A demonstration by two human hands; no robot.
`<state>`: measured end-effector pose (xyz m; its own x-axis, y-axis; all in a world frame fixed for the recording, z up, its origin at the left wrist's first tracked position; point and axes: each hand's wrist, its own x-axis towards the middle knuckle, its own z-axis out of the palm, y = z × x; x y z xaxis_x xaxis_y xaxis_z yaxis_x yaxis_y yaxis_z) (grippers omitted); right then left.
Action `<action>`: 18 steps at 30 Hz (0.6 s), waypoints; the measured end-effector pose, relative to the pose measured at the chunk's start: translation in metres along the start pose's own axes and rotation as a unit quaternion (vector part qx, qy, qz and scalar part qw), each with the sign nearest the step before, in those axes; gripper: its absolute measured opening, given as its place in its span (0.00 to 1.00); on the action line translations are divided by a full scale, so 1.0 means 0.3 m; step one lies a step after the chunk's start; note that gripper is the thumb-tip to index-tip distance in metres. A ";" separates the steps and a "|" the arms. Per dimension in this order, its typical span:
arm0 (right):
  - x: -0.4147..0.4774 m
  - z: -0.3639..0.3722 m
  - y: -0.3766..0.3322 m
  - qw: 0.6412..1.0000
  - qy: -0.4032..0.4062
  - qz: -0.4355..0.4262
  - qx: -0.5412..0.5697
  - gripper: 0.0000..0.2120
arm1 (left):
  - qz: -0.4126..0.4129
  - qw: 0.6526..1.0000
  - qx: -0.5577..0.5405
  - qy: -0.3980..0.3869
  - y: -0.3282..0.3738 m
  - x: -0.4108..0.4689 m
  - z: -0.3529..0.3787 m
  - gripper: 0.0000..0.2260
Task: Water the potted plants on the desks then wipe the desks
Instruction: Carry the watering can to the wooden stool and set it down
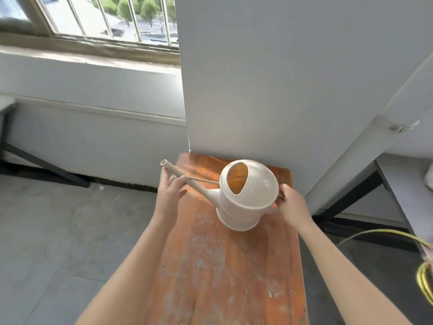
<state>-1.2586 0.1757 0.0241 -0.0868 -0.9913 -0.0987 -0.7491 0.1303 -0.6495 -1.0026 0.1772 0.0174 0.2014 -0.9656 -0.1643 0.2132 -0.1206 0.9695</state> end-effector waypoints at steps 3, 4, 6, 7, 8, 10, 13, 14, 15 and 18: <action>0.108 0.010 0.004 0.999 0.013 -0.004 0.035 0.07 | 0.000 1.000 -0.002 0.005 -0.010 0.091 0.030 0.23; 0.140 0.015 0.007 0.999 0.017 -0.005 0.035 0.07 | 0.001 1.000 -0.004 0.009 -0.014 0.121 0.041 0.24; 0.205 0.031 0.022 0.999 0.021 0.007 0.025 0.06 | 0.000 1.000 -0.007 0.017 -0.023 0.177 0.059 0.27; 0.233 0.038 0.024 0.999 0.019 0.021 0.035 0.07 | -0.004 1.000 -0.011 0.022 -0.029 0.202 0.065 0.30; 0.258 0.044 0.024 0.998 0.015 0.034 0.049 0.08 | -0.006 1.000 -0.015 0.026 -0.034 0.226 0.069 0.32; 0.299 0.056 0.027 0.997 0.017 0.048 0.053 0.09 | -0.008 0.999 -0.024 0.029 -0.046 0.267 0.077 0.33; 0.344 0.066 0.031 0.997 0.022 0.032 0.063 0.10 | -0.011 0.999 -0.028 0.032 -0.062 0.315 0.084 0.31; 0.356 0.069 0.033 0.997 0.024 0.024 0.072 0.11 | -0.011 0.999 -0.029 0.033 -0.068 0.326 0.085 0.30; 0.367 0.072 0.033 0.997 0.029 0.019 0.072 0.12 | -0.010 0.999 -0.031 0.037 -0.073 0.334 0.084 0.29; 0.391 0.077 0.035 0.998 0.034 0.011 0.042 0.14 | -0.007 0.999 -0.029 0.045 -0.086 0.348 0.080 0.29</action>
<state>-1.2615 0.0612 -0.0116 -0.1492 -0.9868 -0.0638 -0.6888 0.1500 -0.7093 -1.0100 0.0741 -0.0205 0.2828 -0.9390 -0.1959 0.2715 -0.1175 0.9552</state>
